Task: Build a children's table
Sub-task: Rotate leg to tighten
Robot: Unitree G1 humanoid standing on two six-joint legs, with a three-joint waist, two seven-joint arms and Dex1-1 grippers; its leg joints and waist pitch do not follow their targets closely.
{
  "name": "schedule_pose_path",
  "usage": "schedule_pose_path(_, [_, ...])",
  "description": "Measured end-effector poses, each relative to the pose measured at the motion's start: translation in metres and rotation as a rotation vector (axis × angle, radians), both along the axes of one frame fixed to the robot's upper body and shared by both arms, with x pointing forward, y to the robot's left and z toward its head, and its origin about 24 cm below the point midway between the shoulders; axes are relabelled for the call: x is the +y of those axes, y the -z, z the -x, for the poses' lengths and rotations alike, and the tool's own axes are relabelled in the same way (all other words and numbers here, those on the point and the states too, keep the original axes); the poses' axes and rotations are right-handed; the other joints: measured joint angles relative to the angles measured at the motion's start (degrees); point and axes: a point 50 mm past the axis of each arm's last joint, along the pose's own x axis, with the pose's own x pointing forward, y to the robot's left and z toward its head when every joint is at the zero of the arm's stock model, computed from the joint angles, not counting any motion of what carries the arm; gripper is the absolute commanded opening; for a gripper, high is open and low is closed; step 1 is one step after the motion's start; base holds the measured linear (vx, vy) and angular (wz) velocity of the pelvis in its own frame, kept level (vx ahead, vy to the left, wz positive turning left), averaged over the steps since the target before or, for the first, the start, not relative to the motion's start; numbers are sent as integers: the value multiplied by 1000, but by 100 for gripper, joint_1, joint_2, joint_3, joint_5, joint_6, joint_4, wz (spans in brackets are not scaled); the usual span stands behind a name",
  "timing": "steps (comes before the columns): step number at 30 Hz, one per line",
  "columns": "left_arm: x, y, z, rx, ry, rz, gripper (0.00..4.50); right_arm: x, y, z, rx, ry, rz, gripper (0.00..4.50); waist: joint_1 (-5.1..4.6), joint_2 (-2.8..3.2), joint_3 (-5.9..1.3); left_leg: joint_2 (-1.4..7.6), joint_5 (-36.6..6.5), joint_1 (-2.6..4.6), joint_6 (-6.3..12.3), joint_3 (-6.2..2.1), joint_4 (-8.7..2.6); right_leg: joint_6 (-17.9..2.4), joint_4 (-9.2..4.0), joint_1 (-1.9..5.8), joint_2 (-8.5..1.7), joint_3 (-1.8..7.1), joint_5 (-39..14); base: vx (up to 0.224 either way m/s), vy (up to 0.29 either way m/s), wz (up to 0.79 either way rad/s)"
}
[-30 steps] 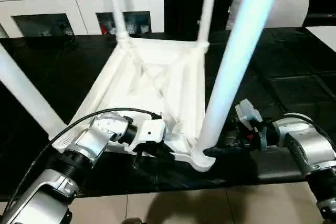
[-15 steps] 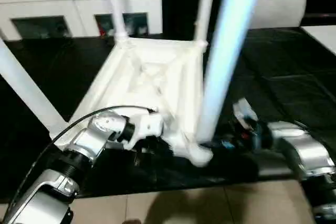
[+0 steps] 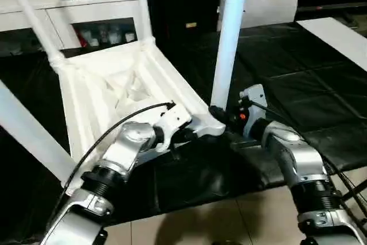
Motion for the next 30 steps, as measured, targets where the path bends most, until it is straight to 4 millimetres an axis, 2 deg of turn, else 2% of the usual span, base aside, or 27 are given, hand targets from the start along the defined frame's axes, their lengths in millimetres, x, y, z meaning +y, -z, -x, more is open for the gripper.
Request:
schedule_pose_path(3, [-4,-1,1,-8,21,-3,0,-1,0,1,2,-7,1,281,43,1,0,-2,-1,-3,2,2,0,0,-1,-3,-3,1,0,0,0,0])
schedule_pose_path(7, [-4,-3,2,-39,87,-10,0,-16,-2,7,-10,-101,25,321,171,1,0,0,-3,-23,7,2,-2,1,-1,-23,-3,1,-1,0,0,0])
schedule_pose_path(13, [15,-3,7,-57,264,-53,0,-35,-8,22,-34,-351,105,366,342,1,1,2,-2,-31,10,3,1,2,8,-34,-3,1,-1,0,0,0])
schedule_pose_path(18, [25,-5,14,-35,412,-75,0,-40,-11,27,-41,-479,136,366,504,0,1,0,-2,-4,9,6,7,1,11,-31,-9,4,-1,0,0,0])
schedule_pose_path(23, [28,-4,21,-12,530,-79,0,-44,-13,36,-19,-650,153,366,575,-3,1,-2,-8,-5,18,14,8,3,12,-31,-15,6,-2,0,0,0])
schedule_pose_path(24, [29,-4,21,-8,551,-83,0,-45,-13,37,-19,-676,156,340,591,-4,2,-1,-8,-5,17,15,8,3,13,-31,-15,6,-2,0,0,0])
schedule_pose_path(28, [31,-7,22,2,615,-106,0,-41,-11,44,12,-785,135,318,624,-6,2,-1,-7,0,18,16,10,3,16,-31,-15,7,-2,0,0,0])
schedule_pose_path(30, [31,-6,23,5,642,-111,0,-40,-10,46,27,-830,125,292,627,-9,2,-1,-7,0,18,16,12,3,16,-29,-16,7,-2,0,0,0])
